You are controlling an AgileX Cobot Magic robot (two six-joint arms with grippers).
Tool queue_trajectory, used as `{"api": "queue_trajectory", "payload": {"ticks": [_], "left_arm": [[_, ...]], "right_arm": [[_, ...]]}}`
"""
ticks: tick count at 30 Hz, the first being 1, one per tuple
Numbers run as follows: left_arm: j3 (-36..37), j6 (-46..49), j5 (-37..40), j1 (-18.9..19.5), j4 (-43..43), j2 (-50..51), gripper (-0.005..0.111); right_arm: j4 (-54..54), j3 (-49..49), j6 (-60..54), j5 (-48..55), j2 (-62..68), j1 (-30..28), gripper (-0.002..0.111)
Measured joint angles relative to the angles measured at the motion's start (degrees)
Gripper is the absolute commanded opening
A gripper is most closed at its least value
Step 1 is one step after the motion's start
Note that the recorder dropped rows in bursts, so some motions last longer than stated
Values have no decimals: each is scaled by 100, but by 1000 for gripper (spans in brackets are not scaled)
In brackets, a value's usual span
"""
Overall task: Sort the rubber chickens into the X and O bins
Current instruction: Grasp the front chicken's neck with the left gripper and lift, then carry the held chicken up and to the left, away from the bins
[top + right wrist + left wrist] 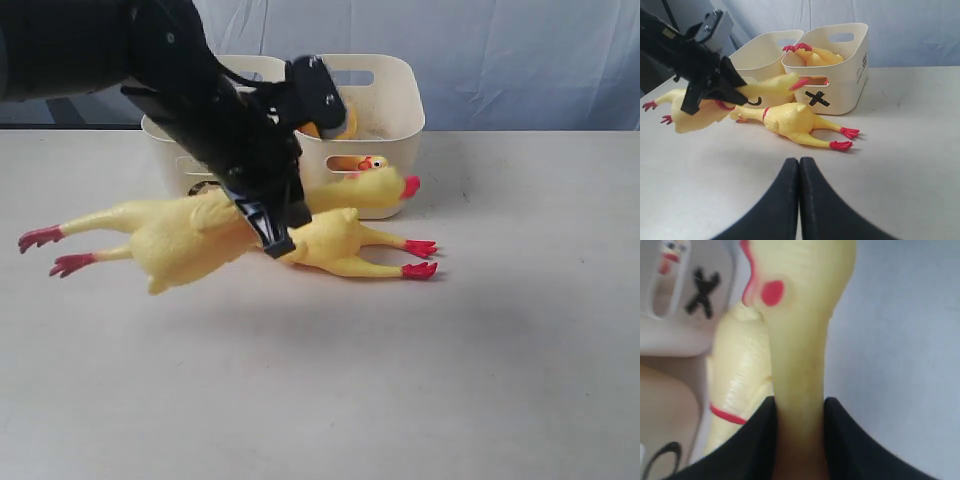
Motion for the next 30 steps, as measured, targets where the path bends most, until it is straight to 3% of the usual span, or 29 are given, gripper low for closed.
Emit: {"api": "queue_trajectory", "payload": {"ticks": [7, 12, 30], "left_arm": [[0, -1820, -1525, 0, 1317, -364, 0], [0, -2479, -1883, 0, 2005, -480, 0], [0, -2594, -1930, 832, 1175, -1660, 0]], "right_arm": [[0, 0, 0, 0, 0, 0, 0], [0, 0, 0, 0, 0, 0, 0], [0, 0, 0, 0, 0, 0, 0]]}}
